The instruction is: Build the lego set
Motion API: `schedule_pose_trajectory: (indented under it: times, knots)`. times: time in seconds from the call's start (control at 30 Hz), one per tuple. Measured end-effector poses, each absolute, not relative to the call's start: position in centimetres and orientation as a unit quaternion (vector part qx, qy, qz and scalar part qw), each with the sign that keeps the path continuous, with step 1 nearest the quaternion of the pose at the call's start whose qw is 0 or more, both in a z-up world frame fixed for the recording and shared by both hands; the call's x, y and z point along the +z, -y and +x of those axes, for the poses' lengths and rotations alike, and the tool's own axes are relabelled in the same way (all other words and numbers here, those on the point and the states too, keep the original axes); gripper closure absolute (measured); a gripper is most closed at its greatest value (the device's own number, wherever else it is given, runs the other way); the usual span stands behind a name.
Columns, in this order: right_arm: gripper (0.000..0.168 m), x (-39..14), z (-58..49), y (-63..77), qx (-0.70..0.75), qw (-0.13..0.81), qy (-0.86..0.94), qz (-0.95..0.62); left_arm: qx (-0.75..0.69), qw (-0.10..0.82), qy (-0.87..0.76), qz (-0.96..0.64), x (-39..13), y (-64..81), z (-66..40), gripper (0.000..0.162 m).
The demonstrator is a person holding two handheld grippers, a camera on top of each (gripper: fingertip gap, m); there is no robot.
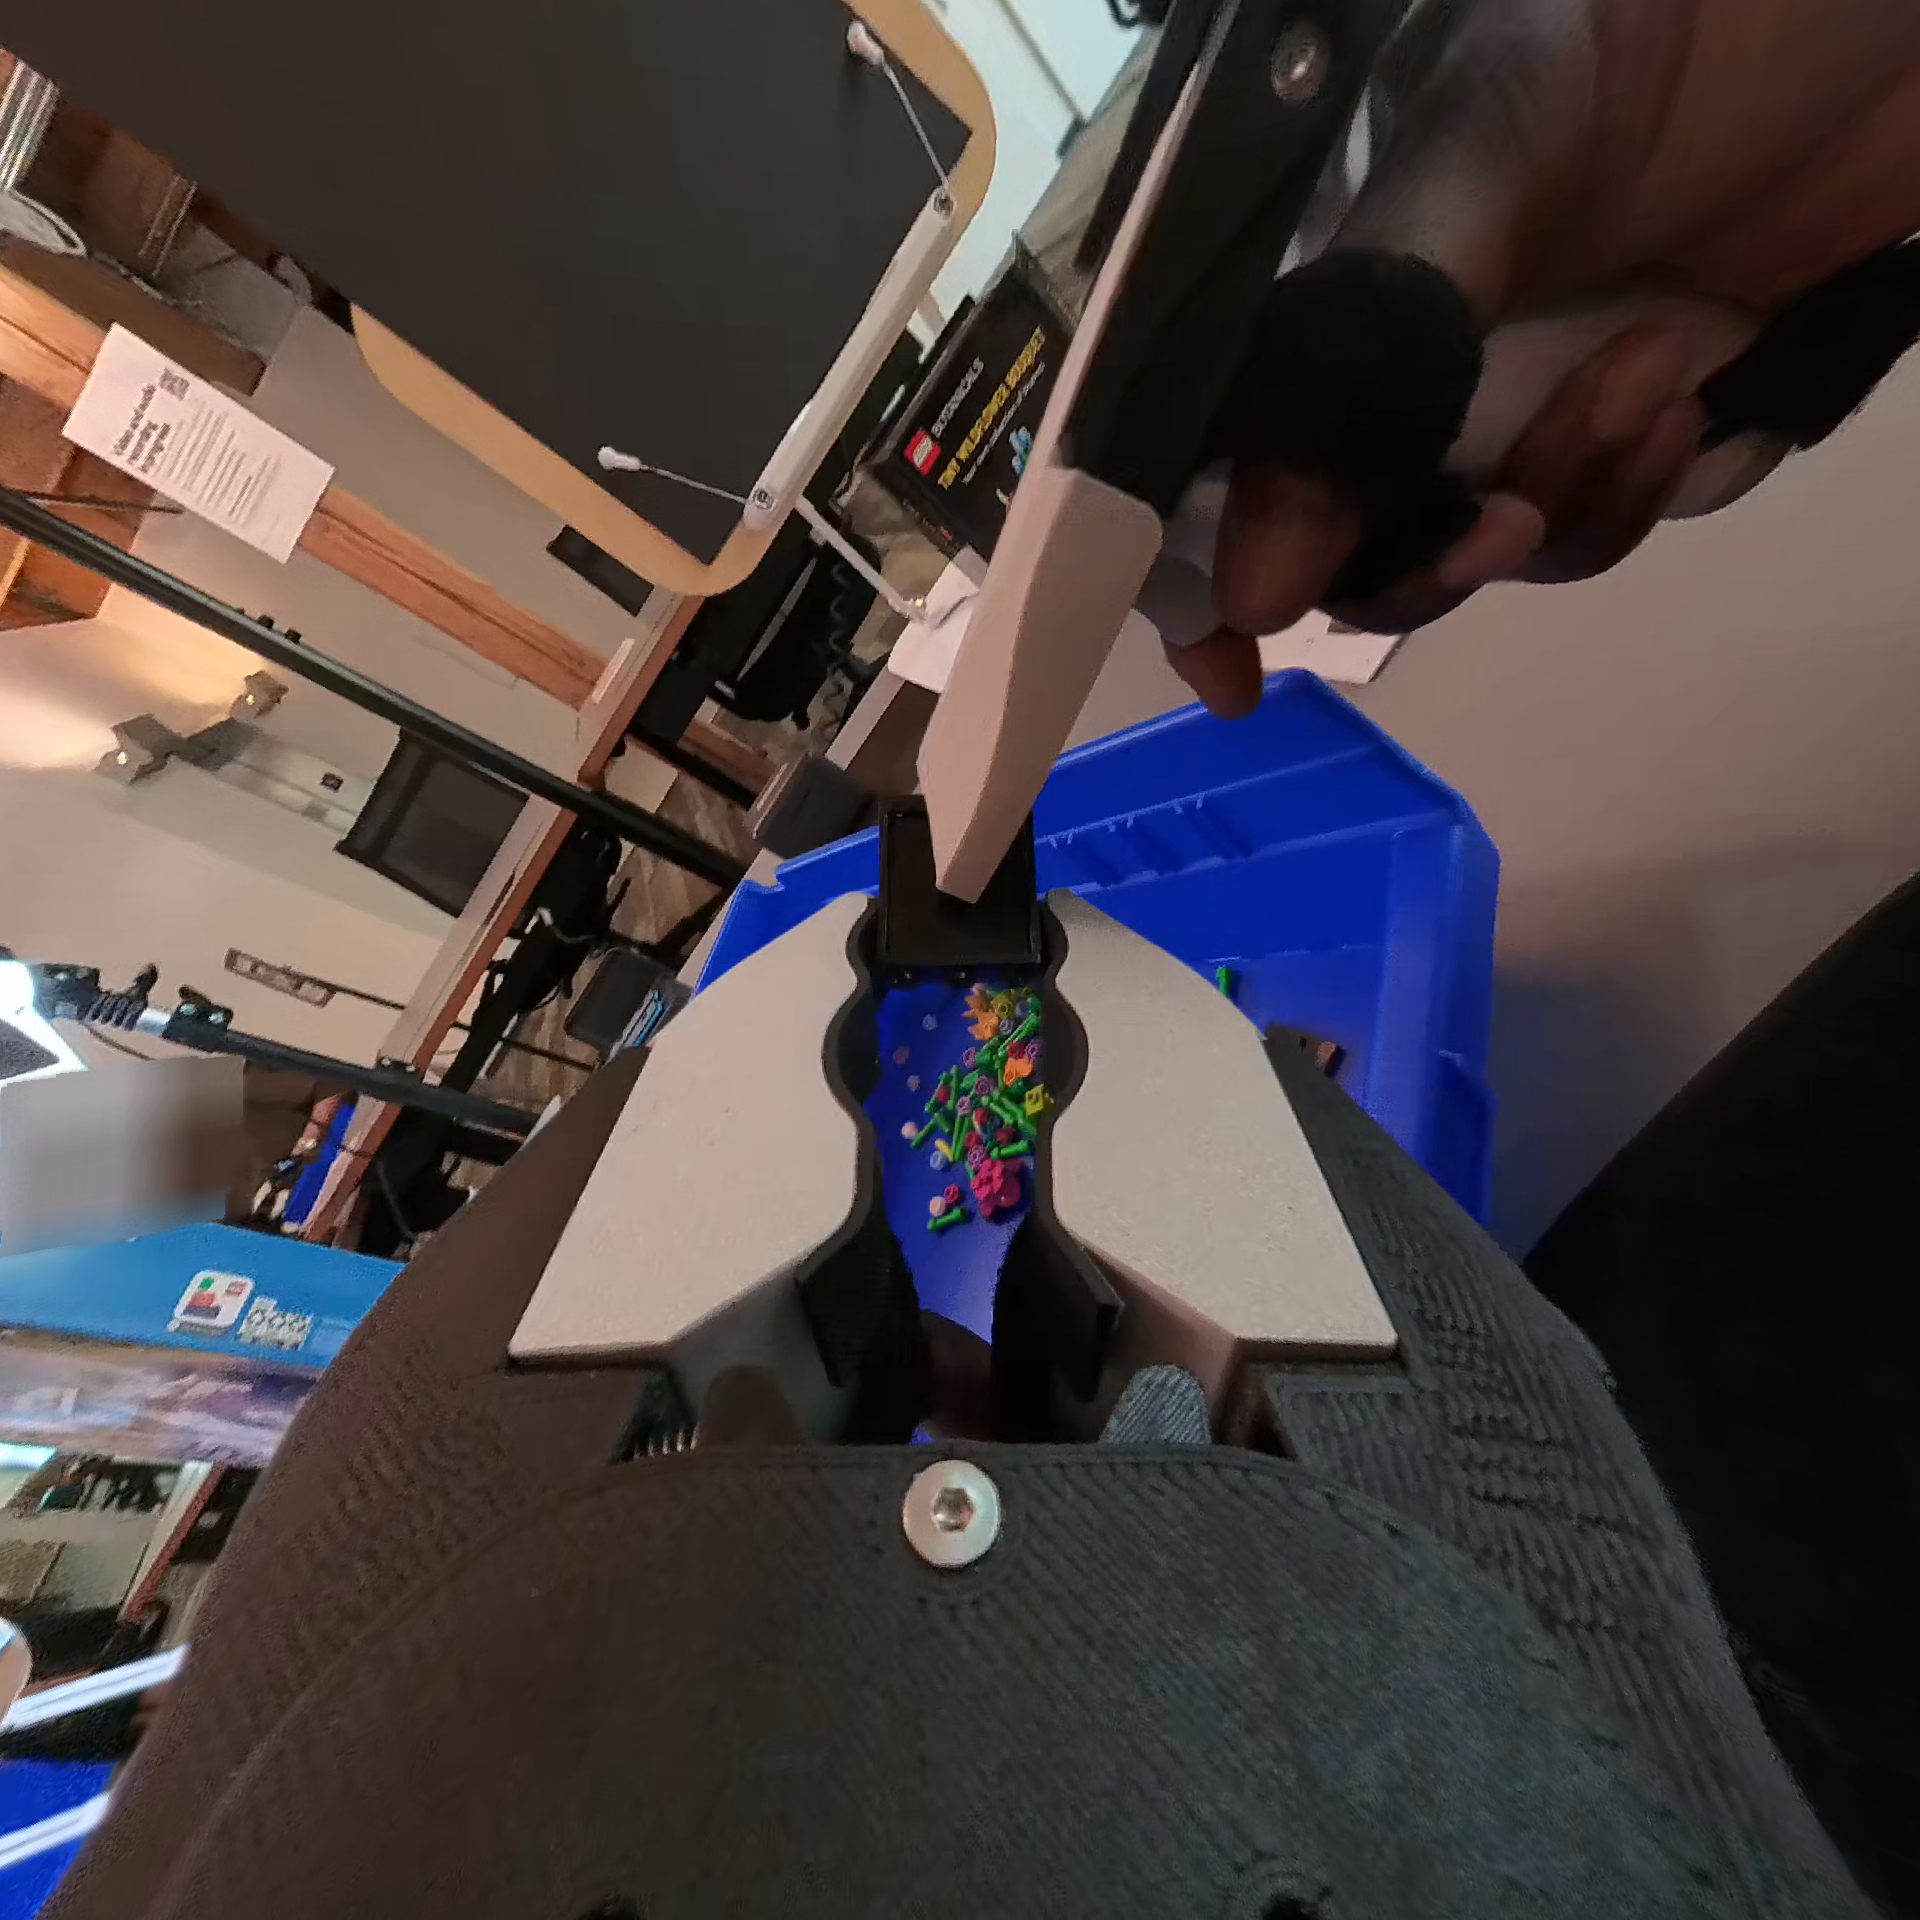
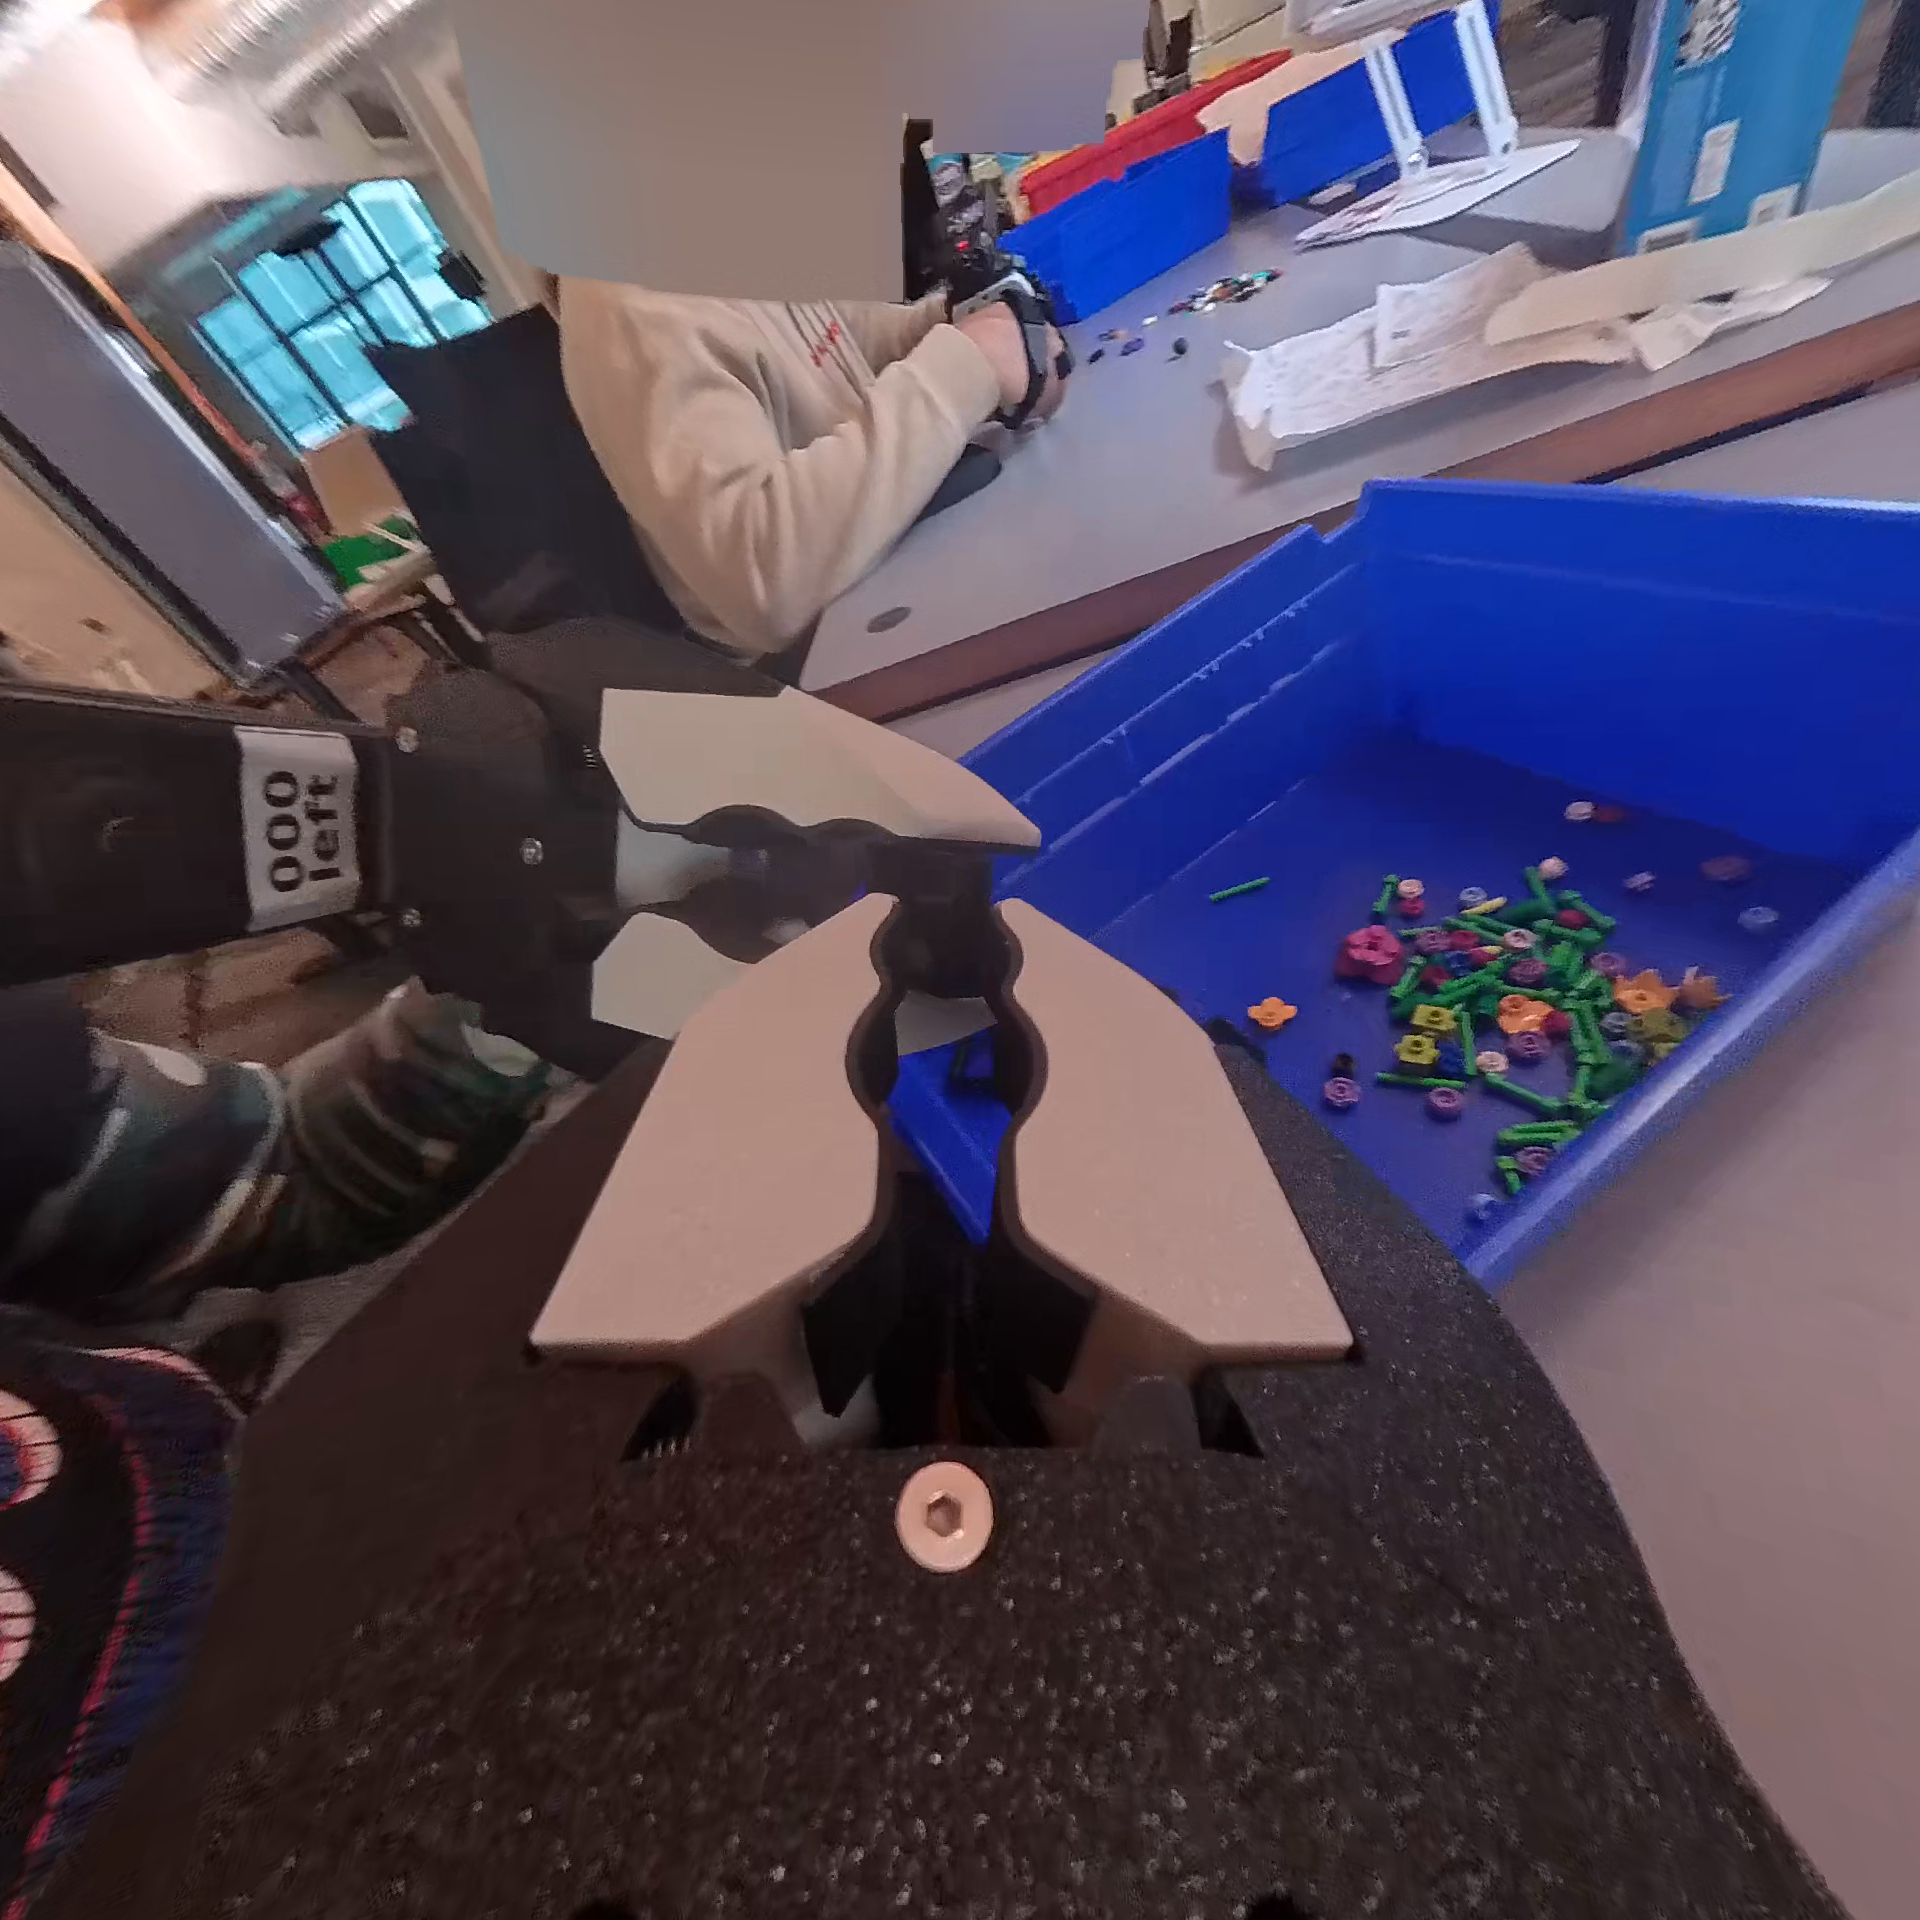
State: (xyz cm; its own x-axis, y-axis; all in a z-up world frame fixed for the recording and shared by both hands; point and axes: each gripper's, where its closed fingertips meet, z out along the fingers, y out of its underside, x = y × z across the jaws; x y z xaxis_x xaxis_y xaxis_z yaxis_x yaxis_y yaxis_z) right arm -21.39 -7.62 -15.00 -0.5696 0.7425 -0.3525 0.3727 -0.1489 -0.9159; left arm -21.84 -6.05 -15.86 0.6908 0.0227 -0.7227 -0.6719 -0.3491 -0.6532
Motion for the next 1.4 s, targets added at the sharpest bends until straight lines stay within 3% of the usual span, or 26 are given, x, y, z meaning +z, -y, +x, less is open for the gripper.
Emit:
schedule_pose_trajectory:
  times: [0.27,0.57,0.83,0.93,1.4]
  knots:
    - [0.155,-13.5,-21.1,7.8,0.620,0.236,0.646,-0.377,0.333,0.537,-0.201,-0.749,-15.0,6.1,-21.9,0.135]
    - [0.157,-10.7,-18.5,8.7,0.785,-0.034,0.521,-0.334,0.208,0.633,-0.216,-0.714,-13.2,5.6,-19.3,0.135]
    - [0.151,-12.3,-19.2,8.6,0.745,0.008,0.563,-0.357,0.259,0.604,-0.202,-0.726,-13.7,5.2,-20.5,0.135]
    - [0.157,-12.1,-19.4,8.2,0.749,0.029,0.560,-0.354,0.264,0.600,-0.204,-0.727,-13.8,4.9,-20.5,0.135]
    - [0.158,-11.8,-19.2,7.1,0.808,-0.088,0.459,-0.360,0.143,0.626,-0.180,-0.745,-14.0,4.0,-19.7,0.134]
